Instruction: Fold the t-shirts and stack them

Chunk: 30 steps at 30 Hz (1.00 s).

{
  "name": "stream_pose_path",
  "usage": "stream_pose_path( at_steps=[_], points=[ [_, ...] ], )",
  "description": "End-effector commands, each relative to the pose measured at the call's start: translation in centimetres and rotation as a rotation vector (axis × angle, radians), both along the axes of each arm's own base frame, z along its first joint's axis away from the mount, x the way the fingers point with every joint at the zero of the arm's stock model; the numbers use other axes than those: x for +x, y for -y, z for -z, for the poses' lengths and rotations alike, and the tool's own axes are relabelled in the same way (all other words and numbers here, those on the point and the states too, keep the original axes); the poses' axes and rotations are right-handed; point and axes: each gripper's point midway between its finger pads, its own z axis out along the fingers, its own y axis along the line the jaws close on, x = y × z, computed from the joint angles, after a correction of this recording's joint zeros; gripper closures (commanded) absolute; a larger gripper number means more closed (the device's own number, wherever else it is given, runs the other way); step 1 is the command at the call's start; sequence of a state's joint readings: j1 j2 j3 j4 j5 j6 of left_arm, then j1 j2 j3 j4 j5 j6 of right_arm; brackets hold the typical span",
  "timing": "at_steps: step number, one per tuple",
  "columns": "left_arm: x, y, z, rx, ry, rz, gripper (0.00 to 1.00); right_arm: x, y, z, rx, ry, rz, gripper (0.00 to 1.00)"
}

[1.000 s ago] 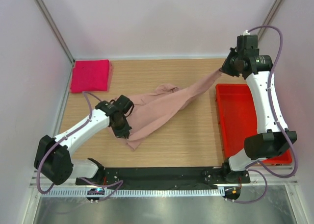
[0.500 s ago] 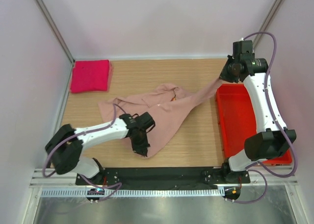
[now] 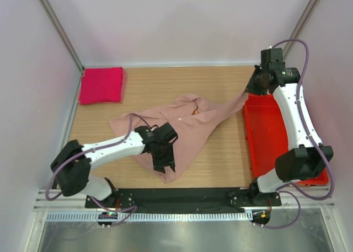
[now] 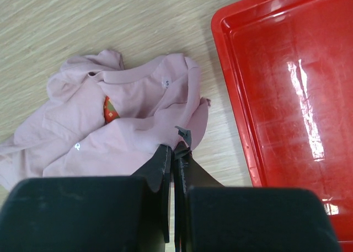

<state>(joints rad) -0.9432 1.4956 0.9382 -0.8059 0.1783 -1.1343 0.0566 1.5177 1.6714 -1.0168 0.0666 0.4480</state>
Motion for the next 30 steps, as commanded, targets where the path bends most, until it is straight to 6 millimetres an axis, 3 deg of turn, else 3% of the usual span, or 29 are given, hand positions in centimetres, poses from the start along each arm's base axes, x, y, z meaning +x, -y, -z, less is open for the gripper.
stream_pose_path(
  at_steps=[1, 5, 6, 7, 11, 15, 21, 22, 26, 27, 29, 30],
  points=[
    [2.7, -1.3, -4.2, -0.040, 0.150, -0.036, 0.58, -0.3, -0.5, -2.0, 0.031, 0.077, -0.011, 0.99],
    [5.8, -4.0, -4.3, -0.038, 0.164, -0.152, 0.65, -0.6, -1.9, -1.5, 0.108, 0.062, -0.043, 0.99],
    [7.1, -5.3, -3.6, -0.032, 0.147, -0.214, 0.67, -0.7, -2.1, -1.4, 0.118, 0.058, -0.049, 0.99],
    [8.1, -5.4, -3.4, -0.049, 0.153, -0.229, 0.70, -0.9, -2.4, -1.1, 0.131, 0.047, -0.050, 0.99],
    [10.4, -7.5, -0.7, 0.047, 0.116, -0.233, 0.70, -1.3, -3.1, -0.4, 0.158, 0.031, -0.066, 0.99],
    [11.7, -10.8, 3.5, 0.217, 0.025, -0.236, 0.69, -1.5, -3.3, 0.2, 0.156, 0.017, -0.075, 0.99],
    [14.4, -13.4, 6.5, 0.280, -0.041, -0.276, 0.70, -2.3, -4.1, 1.1, 0.146, -0.017, -0.098, 0.99],
    [14.8, -14.6, 7.5, 0.338, -0.046, -0.255, 0.70, -2.5, -4.2, 1.5, 0.144, -0.029, -0.099, 0.99],
    [18.1, -17.1, 8.2, 0.404, -0.062, -0.223, 0.74, -3.3, -4.4, 2.3, 0.142, -0.059, -0.106, 0.99],
    [20.0, -17.8, 7.2, 0.415, -0.041, -0.237, 0.75, -3.5, -4.6, 2.3, 0.143, -0.062, -0.111, 0.99],
    [21.9, -19.2, 6.5, 0.457, -0.006, -0.221, 0.75, -3.9, -4.8, 2.6, 0.151, -0.076, -0.114, 0.99],
    [24.2, -19.7, 5.0, 0.453, 0.051, -0.241, 0.75, -4.1, -4.9, 2.7, 0.155, -0.083, -0.117, 0.99]
  ],
)
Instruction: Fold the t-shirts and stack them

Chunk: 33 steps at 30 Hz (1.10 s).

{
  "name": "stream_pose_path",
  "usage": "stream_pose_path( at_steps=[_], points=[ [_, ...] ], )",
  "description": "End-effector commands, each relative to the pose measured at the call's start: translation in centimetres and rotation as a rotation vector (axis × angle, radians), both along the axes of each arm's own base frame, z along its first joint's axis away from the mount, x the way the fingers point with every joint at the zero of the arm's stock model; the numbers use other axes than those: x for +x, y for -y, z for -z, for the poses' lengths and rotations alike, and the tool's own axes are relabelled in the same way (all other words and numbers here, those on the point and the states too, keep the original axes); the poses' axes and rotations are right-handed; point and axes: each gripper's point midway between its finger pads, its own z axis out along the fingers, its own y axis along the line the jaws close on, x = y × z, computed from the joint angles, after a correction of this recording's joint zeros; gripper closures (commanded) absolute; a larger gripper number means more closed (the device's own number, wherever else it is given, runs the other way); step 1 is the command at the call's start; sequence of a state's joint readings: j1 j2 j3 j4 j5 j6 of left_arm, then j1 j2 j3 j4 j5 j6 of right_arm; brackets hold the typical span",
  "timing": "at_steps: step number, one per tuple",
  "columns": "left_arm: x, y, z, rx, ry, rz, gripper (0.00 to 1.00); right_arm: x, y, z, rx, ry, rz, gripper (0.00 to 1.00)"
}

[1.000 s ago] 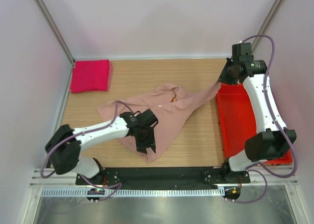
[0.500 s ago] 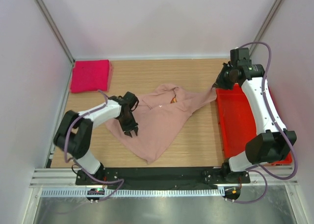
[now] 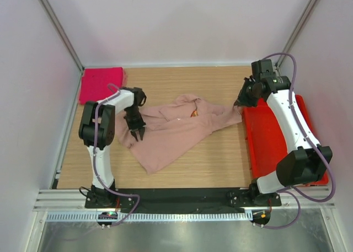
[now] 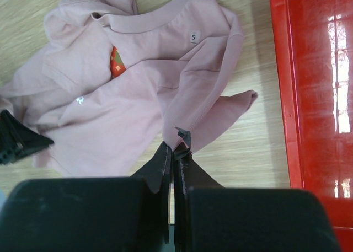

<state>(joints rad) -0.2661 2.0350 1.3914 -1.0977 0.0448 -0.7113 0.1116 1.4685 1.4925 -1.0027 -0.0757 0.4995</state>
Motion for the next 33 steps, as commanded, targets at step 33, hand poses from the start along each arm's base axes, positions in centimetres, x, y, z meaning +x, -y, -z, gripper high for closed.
stream_pose_path(
  at_steps=[33],
  points=[
    [-6.9, 0.6, -5.2, -0.157, 0.355, -0.046, 0.87, -3.2, -1.7, 0.4, 0.030, 0.015, -0.074, 0.99]
  ],
)
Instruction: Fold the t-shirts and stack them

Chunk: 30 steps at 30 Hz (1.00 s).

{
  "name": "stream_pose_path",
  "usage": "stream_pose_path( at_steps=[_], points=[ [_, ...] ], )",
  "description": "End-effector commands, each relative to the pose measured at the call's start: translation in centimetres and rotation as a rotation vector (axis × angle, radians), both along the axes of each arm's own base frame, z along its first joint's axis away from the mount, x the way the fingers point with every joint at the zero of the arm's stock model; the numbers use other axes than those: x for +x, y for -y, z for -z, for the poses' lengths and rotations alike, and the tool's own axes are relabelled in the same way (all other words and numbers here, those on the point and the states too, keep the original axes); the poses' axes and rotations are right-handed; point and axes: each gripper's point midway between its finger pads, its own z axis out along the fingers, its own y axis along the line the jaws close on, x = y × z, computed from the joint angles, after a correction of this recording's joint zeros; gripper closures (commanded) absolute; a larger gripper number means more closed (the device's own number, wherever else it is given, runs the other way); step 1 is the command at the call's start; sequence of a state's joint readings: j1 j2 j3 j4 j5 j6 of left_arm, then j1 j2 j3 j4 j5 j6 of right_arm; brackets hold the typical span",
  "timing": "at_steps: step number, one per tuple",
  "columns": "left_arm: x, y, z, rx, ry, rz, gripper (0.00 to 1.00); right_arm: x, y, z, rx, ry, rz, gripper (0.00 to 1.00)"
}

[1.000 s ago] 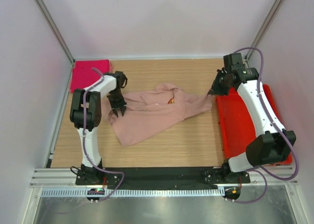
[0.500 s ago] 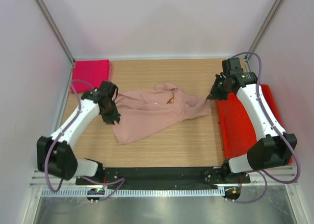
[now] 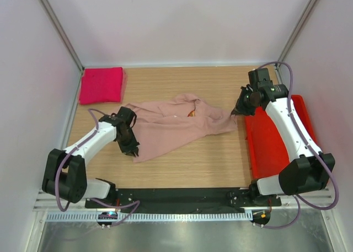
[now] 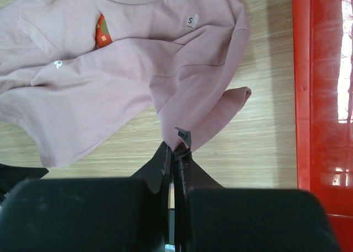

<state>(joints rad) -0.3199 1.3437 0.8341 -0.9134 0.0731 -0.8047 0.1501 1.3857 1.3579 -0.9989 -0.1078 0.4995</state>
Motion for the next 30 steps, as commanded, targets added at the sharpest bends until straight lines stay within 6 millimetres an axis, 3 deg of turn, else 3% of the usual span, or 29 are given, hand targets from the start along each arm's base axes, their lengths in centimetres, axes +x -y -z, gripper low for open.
stream_pose_path(
  at_steps=[1, 10, 17, 21, 26, 30],
  points=[
    [2.1, 0.9, -0.7, -0.029, 0.061, -0.005, 0.87, 0.1, -0.3, -1.7, 0.011, 0.070, -0.017, 0.99],
    [1.9, -0.1, 2.1, 0.049, -0.019, 0.001, 0.91, 0.0, -0.3, -1.8, 0.010, 0.075, -0.021, 0.99],
    [-1.0, -0.9, 5.1, 0.077, -0.100, -0.005, 0.94, -0.1, -0.4, -1.6, 0.010, 0.070, -0.027, 0.99],
    [0.5, -0.2, 3.0, 0.069, -0.037, 0.011, 0.87, -0.2, -0.5, -1.3, 0.014, 0.063, -0.033, 0.99],
    [1.0, -0.3, -1.2, 0.106, 0.061, 0.013, 0.71, -0.3, -0.5, -1.1, 0.017, 0.056, -0.040, 0.99],
    [1.0, 0.4, -2.9, 0.099, 0.126, 0.051, 0.64, -0.4, -0.7, -0.9, 0.020, 0.051, -0.050, 0.99]
  ],
)
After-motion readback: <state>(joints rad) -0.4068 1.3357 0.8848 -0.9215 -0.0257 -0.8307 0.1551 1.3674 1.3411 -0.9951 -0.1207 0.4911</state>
